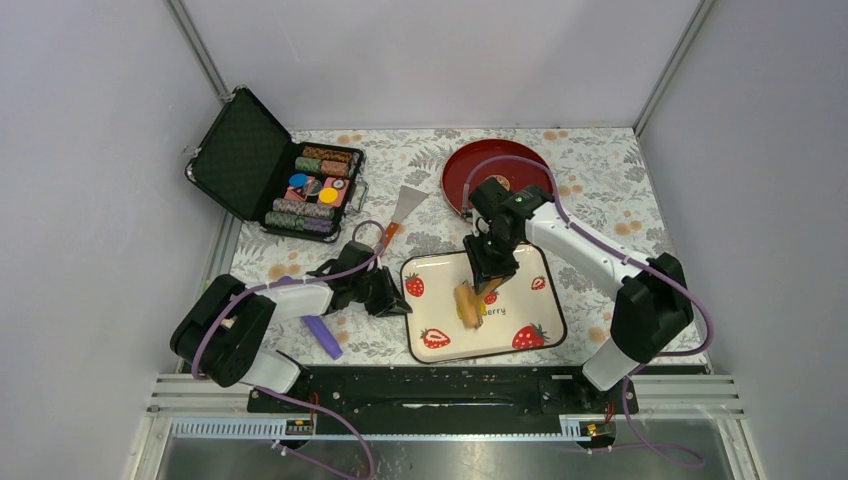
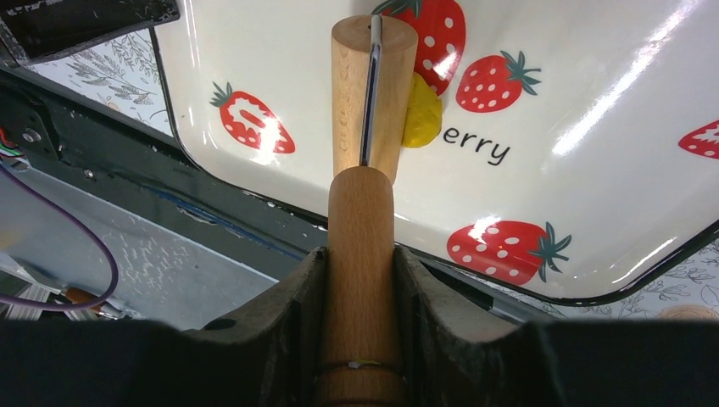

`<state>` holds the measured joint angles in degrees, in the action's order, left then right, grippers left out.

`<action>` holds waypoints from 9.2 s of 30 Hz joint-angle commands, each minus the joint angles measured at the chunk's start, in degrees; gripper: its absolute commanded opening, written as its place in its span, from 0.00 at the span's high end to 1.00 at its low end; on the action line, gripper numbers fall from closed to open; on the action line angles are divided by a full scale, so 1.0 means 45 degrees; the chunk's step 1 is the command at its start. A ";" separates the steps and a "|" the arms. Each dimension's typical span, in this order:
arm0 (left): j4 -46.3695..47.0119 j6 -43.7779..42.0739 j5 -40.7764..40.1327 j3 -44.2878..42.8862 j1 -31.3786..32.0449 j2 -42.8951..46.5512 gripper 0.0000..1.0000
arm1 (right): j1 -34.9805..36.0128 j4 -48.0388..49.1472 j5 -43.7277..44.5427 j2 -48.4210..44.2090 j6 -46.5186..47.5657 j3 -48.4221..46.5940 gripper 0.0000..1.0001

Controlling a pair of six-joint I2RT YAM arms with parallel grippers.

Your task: Roll out the dumpling wrappers from the dough

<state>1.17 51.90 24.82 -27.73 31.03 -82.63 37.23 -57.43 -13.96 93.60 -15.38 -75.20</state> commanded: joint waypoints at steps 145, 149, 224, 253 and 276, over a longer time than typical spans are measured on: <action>-0.3846 -0.1254 -0.1891 -0.2011 0.0689 0.0475 0.53 | -0.2844 -0.1146 -0.1213 -0.0976 0.0438 0.0082 1.00; -0.2790 -0.0979 -0.1263 -0.1660 0.0647 -0.0165 0.56 | -0.2844 -0.1119 -0.1077 -0.0917 0.0455 0.0324 1.00; -0.4615 -0.2483 -0.2770 -0.1925 -0.2598 -0.1575 1.00 | -0.1926 -0.0431 -0.1101 -0.0451 -0.1074 -0.1489 1.00; -0.4576 -0.2490 -0.2760 -0.1924 -0.2611 -0.1617 1.00 | -0.1951 -0.1155 0.0016 -0.0408 -0.0576 -0.2472 1.00; -0.4578 -0.2490 -0.2753 -0.1932 -0.2598 -0.1616 1.00 | -0.2281 -0.1467 -0.0163 0.0570 -0.0439 -0.1349 1.00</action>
<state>-14.59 42.46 23.53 -38.85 20.27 -88.27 27.20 -63.46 -13.63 95.81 -18.06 -82.00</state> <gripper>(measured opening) 0.114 0.391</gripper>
